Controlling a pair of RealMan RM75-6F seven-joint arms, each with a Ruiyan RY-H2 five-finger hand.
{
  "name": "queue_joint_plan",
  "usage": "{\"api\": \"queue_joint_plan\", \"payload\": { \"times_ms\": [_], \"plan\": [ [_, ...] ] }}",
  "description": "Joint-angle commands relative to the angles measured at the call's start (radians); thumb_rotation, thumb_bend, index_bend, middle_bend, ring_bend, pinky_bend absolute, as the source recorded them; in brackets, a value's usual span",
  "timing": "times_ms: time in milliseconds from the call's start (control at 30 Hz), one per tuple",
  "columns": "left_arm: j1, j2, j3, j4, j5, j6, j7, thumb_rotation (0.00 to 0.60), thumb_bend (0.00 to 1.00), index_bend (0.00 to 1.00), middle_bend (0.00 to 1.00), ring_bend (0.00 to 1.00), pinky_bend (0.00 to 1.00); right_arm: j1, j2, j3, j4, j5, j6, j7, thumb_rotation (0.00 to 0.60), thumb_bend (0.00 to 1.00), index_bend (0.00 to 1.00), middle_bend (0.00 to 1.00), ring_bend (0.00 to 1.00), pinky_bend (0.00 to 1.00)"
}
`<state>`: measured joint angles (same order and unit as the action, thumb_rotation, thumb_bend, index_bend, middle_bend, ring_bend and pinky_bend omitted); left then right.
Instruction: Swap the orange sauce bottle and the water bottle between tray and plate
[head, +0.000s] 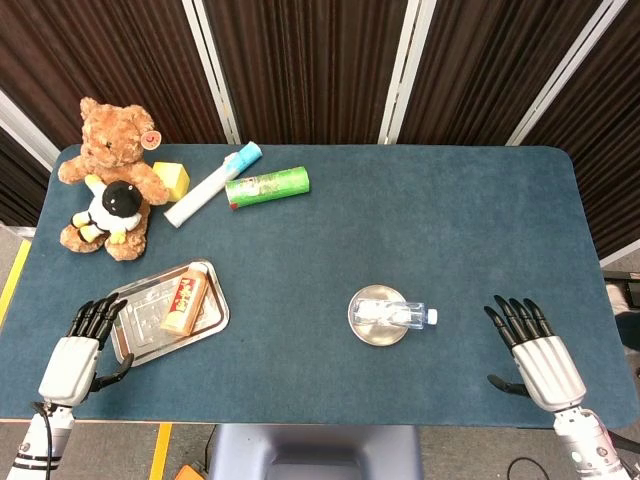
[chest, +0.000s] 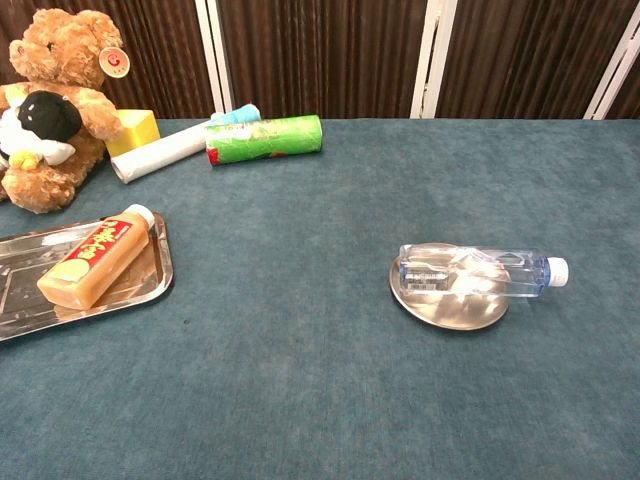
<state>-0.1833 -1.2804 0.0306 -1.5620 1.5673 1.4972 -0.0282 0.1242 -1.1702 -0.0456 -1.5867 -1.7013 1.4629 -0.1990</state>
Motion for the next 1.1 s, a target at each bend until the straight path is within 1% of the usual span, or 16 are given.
{"api": "queue_joint_plan", "payload": {
  "times_ms": [33,133,200,267,333,367,467,533,667,800,967,1100],
  "plan": [
    [0.001,-0.029,-0.006,0.025,0.030,0.023,0.000,0.600,0.39,0.00,0.00,0.00,0.04,0.002,-0.001,-0.004,-0.002,-0.003,-0.009,-0.003,0.600,0.15,0.00,0.00,0.00,0.00],
    [-0.015,-0.101,-0.028,0.072,0.055,0.035,-0.012,0.600,0.39,0.00,0.00,0.00,0.05,0.005,-0.002,-0.006,-0.005,-0.007,-0.015,-0.005,0.600,0.15,0.00,0.00,0.00,0.00],
    [-0.047,-0.145,-0.047,0.084,0.033,-0.020,-0.017,0.600,0.39,0.00,0.00,0.00,0.06,0.006,-0.009,-0.006,-0.006,-0.012,-0.013,-0.010,0.600,0.15,0.00,0.00,0.00,0.00],
    [-0.075,-0.175,-0.079,0.060,-0.037,-0.094,0.013,0.600,0.39,0.00,0.00,0.00,0.04,0.008,-0.014,-0.008,-0.005,-0.016,-0.020,-0.016,0.600,0.15,0.00,0.00,0.00,0.00],
    [-0.110,-0.209,-0.122,0.040,-0.135,-0.176,0.127,0.600,0.39,0.00,0.00,0.00,0.04,0.014,-0.017,-0.012,-0.005,-0.016,-0.035,-0.019,0.600,0.15,0.00,0.00,0.00,0.00],
    [-0.131,-0.230,-0.146,0.036,-0.198,-0.218,0.211,0.600,0.38,0.00,0.00,0.00,0.05,0.019,-0.016,-0.014,-0.007,-0.016,-0.047,-0.016,0.600,0.15,0.00,0.00,0.00,0.00],
    [-0.176,-0.286,-0.200,0.037,-0.338,-0.285,0.370,0.600,0.38,0.00,0.00,0.00,0.05,0.025,-0.010,-0.016,-0.013,-0.018,-0.057,-0.003,0.600,0.15,0.00,0.00,0.00,0.00],
    [-0.195,-0.307,-0.220,0.037,-0.399,-0.304,0.432,0.600,0.37,0.00,0.00,0.00,0.05,0.027,-0.006,-0.016,-0.014,-0.018,-0.057,0.006,0.600,0.15,0.00,0.00,0.00,0.00],
    [-0.222,-0.335,-0.247,0.027,-0.494,-0.313,0.525,0.600,0.36,0.00,0.00,0.00,0.05,0.031,0.002,-0.012,-0.014,-0.006,-0.064,0.023,0.600,0.15,0.00,0.00,0.00,0.00],
    [-0.246,-0.360,-0.259,0.055,-0.562,-0.325,0.575,0.600,0.36,0.00,0.00,0.00,0.05,0.035,0.010,-0.015,-0.016,-0.011,-0.068,0.039,0.600,0.15,0.00,0.00,0.00,0.00],
    [-0.266,-0.385,-0.275,0.096,-0.642,-0.346,0.593,0.600,0.35,0.00,0.00,0.00,0.05,0.035,0.019,-0.017,-0.017,-0.018,-0.060,0.058,0.600,0.15,0.00,0.00,0.00,0.00],
    [-0.275,-0.397,-0.276,0.119,-0.657,-0.336,0.595,0.600,0.35,0.00,0.00,0.00,0.07,0.034,0.022,-0.016,-0.017,-0.015,-0.058,0.063,0.600,0.15,0.00,0.00,0.00,0.00]
  ]
}}
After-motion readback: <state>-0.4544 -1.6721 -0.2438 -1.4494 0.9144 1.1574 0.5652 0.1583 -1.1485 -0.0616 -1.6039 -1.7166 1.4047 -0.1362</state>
